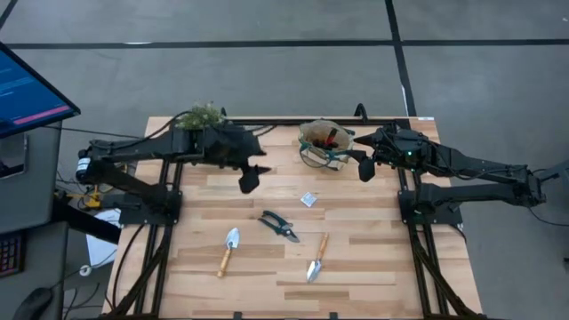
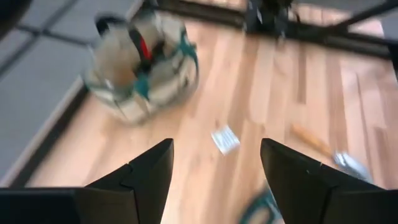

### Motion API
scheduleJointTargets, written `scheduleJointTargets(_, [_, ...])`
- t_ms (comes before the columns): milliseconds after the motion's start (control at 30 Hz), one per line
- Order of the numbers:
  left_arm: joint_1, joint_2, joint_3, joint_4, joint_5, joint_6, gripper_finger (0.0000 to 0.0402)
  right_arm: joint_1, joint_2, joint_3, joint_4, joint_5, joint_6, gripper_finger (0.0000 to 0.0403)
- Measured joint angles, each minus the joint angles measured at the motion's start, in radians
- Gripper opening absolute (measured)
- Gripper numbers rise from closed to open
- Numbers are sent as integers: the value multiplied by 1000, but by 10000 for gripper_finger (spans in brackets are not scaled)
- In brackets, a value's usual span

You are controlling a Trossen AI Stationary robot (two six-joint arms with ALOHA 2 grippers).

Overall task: Pick & Place Garden tools in Gardening bag
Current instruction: Put the left brown trowel into the gardening bag

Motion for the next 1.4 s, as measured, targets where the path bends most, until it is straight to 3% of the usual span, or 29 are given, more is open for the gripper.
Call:
scheduleJointTargets(133, [-43,3,-6,-89,0,-50,241,0,0,0,0,0,0,249])
scheduleJointTargets(500, [-57,38,-83,-85,3,-78,241,-2,0,0,0,0,0,249])
scheduleJointTargets(1100, [-20,293,-131,50,354,216,241,-2,0,0,0,0,0,249])
scheduleJointTargets(1400, [28,315,-131,62,374,306,241,-2,0,0,0,-2,0,249])
